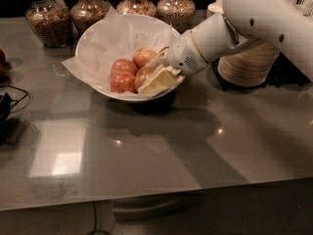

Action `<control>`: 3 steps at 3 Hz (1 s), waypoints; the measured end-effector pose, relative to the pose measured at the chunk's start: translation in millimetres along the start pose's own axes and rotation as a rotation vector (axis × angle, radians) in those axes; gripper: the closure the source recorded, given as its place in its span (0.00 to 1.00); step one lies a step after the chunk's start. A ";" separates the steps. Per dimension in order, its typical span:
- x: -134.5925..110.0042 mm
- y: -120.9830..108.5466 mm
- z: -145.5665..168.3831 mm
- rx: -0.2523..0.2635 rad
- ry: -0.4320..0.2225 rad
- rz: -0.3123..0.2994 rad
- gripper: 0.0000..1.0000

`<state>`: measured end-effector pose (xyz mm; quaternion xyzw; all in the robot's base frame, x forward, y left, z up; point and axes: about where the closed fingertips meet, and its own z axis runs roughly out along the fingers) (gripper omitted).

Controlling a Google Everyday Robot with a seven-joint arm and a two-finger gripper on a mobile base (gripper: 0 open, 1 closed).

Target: Pick apple from white bowl

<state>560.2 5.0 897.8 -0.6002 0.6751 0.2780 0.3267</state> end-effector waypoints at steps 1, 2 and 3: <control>0.0 0.1 0.1 0.000 0.000 0.000 1.00; -0.2 0.4 0.5 -0.002 -0.002 0.000 1.00; -4.1 3.0 -1.3 -0.016 -0.041 -0.005 1.00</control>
Offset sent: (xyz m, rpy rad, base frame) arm 0.0000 0.0000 0.0000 0.0000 0.0000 0.0000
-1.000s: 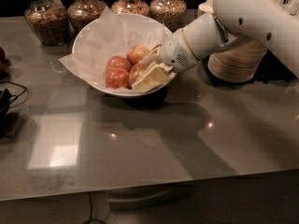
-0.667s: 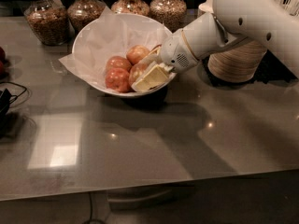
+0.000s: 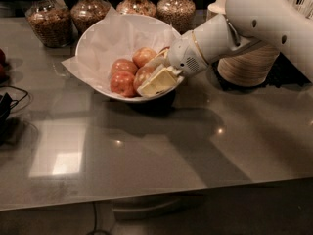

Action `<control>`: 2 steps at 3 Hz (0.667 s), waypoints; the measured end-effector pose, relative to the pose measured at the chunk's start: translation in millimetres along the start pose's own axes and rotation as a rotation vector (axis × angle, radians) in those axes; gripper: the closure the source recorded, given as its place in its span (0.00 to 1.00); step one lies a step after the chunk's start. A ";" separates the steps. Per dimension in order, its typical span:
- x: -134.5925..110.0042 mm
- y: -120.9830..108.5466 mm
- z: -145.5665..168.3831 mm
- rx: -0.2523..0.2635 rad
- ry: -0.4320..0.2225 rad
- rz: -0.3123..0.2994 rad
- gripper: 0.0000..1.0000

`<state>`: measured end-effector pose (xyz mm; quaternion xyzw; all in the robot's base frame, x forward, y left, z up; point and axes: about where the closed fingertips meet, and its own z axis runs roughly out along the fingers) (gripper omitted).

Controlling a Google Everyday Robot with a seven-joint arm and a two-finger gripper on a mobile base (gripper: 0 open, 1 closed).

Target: Pick apple from white bowl

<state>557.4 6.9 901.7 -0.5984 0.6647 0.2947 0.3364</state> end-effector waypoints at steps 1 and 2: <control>-17.6 3.4 -12.5 -0.011 -0.058 -0.029 1.00; -47.8 7.7 -37.0 0.002 -0.112 -0.091 1.00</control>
Offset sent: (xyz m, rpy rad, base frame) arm -0.0131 -0.0072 0.1105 0.1622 -0.1689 0.0756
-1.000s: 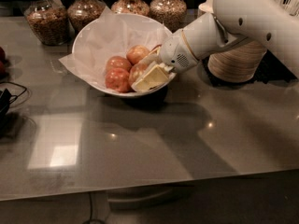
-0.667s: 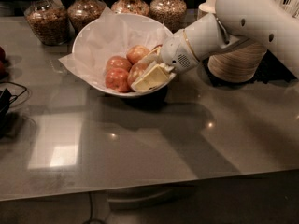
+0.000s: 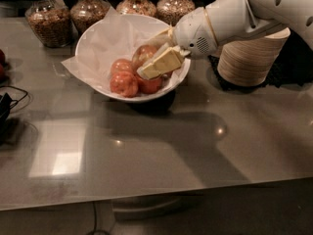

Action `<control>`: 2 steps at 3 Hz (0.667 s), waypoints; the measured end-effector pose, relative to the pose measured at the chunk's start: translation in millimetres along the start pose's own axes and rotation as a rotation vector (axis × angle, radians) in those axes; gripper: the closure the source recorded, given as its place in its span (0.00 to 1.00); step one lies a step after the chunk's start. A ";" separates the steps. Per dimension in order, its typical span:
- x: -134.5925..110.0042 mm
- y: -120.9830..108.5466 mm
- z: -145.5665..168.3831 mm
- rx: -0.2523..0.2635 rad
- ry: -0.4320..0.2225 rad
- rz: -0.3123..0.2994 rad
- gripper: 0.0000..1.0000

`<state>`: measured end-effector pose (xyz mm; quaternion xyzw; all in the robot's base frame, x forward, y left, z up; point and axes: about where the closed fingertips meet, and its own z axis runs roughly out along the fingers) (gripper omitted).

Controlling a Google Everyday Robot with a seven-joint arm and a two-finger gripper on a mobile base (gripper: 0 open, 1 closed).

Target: Pick apple from white bowl

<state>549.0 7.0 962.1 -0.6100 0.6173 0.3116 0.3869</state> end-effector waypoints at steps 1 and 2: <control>-55.9 -4.3 -34.5 0.023 -0.048 -0.111 1.00; -52.3 0.2 -33.2 0.024 -0.047 -0.101 1.00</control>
Offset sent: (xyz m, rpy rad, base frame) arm 0.0007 -0.0068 0.0977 0.0484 -0.1607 0.0542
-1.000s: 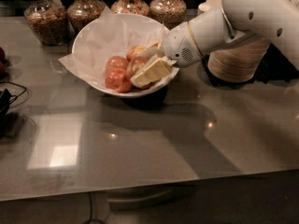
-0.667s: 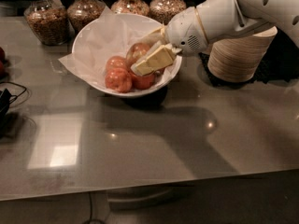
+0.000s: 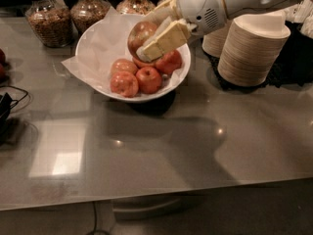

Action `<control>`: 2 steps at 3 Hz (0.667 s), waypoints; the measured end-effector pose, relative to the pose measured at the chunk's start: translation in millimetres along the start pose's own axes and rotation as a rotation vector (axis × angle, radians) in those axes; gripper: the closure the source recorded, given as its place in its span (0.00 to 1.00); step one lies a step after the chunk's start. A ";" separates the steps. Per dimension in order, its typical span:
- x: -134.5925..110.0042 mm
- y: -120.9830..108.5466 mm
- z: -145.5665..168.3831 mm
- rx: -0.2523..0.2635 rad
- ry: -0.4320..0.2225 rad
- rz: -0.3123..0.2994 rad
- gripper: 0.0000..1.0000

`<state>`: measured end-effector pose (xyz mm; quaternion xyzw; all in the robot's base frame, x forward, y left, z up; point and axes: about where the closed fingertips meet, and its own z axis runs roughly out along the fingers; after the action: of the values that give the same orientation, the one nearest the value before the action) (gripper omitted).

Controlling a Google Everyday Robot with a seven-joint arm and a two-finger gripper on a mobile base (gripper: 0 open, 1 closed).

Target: Pick apple from white bowl

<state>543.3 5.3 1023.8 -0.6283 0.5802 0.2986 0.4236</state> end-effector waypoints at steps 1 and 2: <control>5.0 25.7 -2.3 0.004 0.000 0.025 1.00; 10.3 80.0 -10.9 0.025 -0.024 0.059 1.00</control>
Offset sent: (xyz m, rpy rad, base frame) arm -0.0884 -0.0233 -0.0203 0.0344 0.0346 -0.0766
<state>465.0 -6.6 1005.0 -0.6020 0.5968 0.3113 0.4295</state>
